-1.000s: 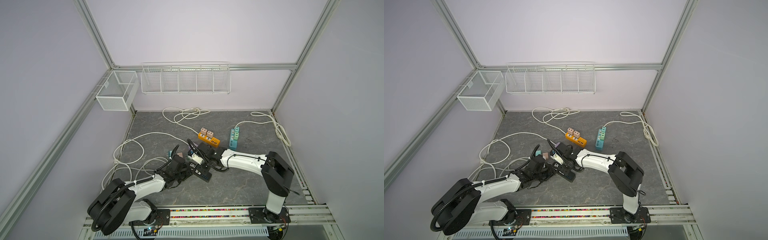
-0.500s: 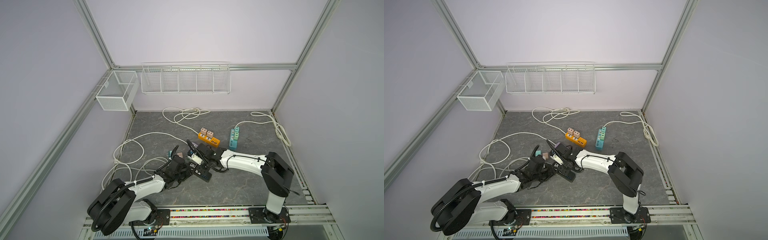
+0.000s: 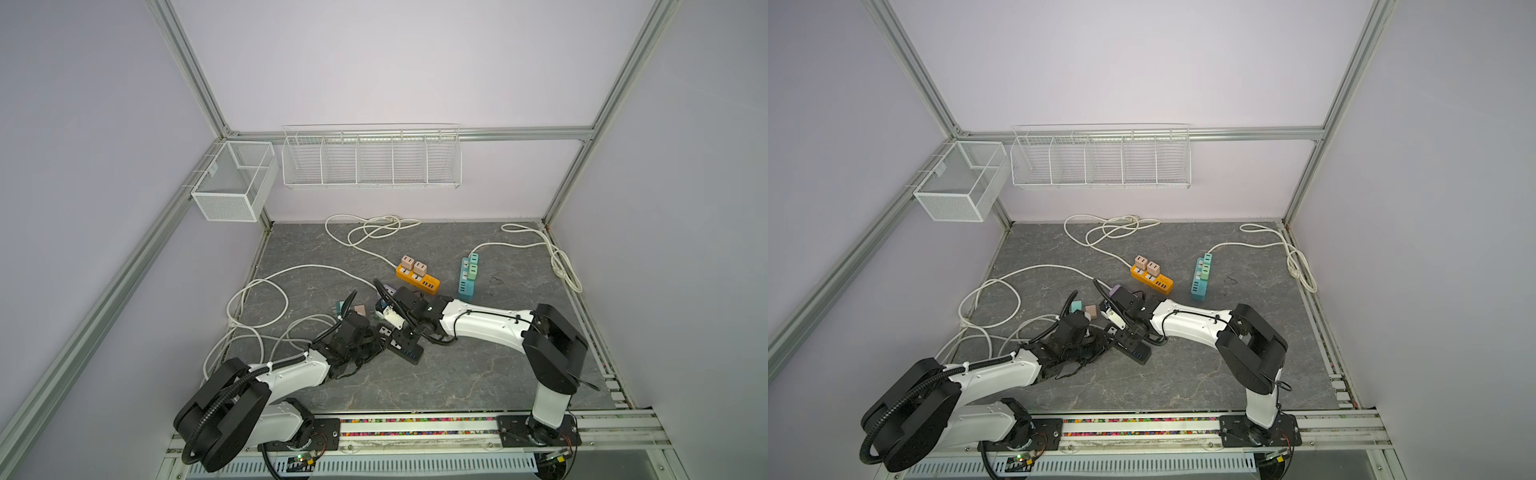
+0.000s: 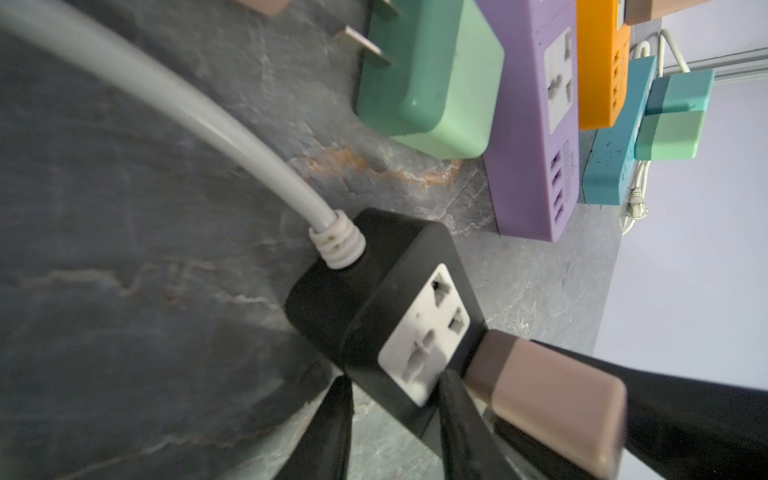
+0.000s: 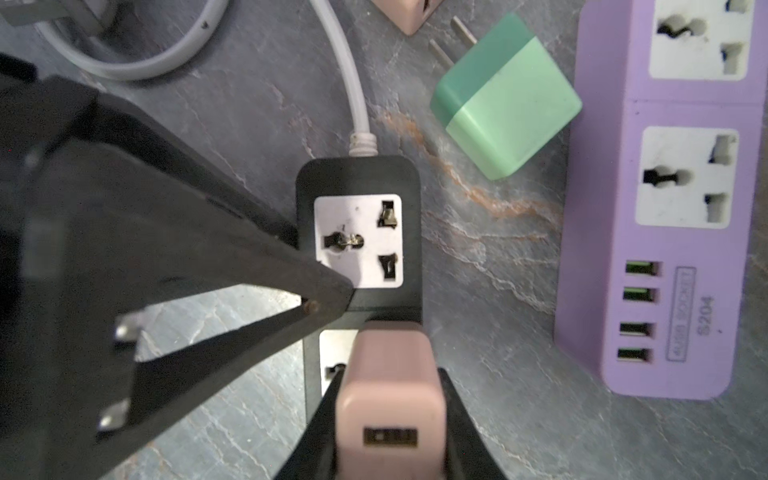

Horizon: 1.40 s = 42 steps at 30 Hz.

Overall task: Pull the plug off the socket
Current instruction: 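Close the right gripper on the pink adapter while left gripper steadies strip, then pull the pink adapter upward out of the black strip with the right gripper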

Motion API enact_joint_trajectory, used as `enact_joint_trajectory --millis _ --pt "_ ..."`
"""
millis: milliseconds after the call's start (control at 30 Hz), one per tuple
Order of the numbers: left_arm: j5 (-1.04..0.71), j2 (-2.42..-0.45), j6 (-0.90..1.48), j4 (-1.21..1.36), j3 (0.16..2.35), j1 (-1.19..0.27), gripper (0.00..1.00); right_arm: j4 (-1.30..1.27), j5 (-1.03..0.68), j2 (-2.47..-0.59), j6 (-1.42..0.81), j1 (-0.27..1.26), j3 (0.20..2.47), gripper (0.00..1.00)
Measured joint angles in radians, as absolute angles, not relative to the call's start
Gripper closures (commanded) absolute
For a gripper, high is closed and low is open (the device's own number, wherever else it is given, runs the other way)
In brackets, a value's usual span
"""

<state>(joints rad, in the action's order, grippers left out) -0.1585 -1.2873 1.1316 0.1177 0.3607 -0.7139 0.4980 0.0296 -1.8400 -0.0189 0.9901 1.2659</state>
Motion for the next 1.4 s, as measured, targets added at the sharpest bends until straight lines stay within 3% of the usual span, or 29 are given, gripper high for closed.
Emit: enact_joint_trajectory --millis 1400 --pt "-0.157 -1.275 1.150 0.140 0.343 -0.715 0.69 0.466 -0.036 -1.791 -0.041 1.012 1.254 0.72"
